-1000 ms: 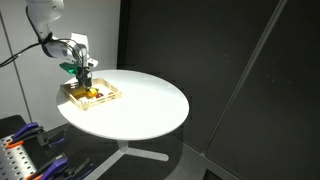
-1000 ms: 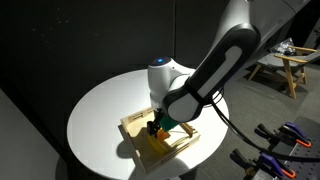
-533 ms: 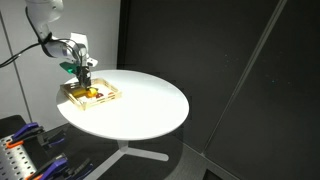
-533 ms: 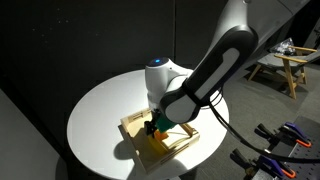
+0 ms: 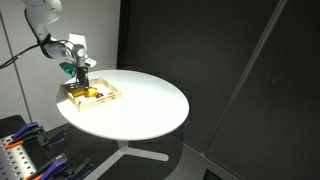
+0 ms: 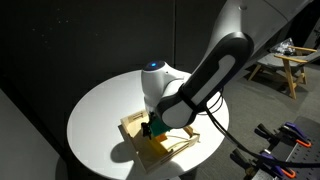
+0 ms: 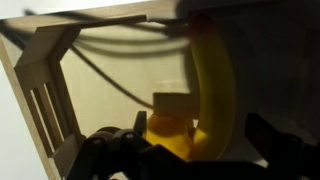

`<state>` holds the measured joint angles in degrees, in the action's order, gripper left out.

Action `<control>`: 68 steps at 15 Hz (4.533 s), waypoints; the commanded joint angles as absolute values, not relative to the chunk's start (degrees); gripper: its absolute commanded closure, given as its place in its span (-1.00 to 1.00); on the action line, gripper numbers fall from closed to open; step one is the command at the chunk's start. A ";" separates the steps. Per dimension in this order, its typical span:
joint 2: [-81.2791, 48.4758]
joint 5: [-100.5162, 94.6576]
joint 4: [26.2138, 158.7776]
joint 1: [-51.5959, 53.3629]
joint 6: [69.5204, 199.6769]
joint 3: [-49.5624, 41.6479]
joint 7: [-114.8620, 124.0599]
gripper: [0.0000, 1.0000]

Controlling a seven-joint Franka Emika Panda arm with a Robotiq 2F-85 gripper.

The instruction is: Remove the banana from the box

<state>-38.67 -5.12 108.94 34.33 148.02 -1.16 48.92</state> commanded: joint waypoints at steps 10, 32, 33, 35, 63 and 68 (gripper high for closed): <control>-42.43 -6.17 105.02 35.46 147.77 -1.72 51.84 -1.00; -42.12 -6.56 103.49 34.97 145.49 -1.55 49.31 0.70; -41.72 -6.72 103.47 35.05 145.22 -1.56 49.00 0.70; -41.06 -6.79 103.33 34.97 144.71 -1.46 48.23 0.70; -18.42 -6.45 112.70 22.79 130.77 4.66 37.12 0.70; -11.99 -5.50 116.60 18.95 127.21 5.63 33.37 0.70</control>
<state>-17.32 -7.24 112.86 21.72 129.21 4.27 36.66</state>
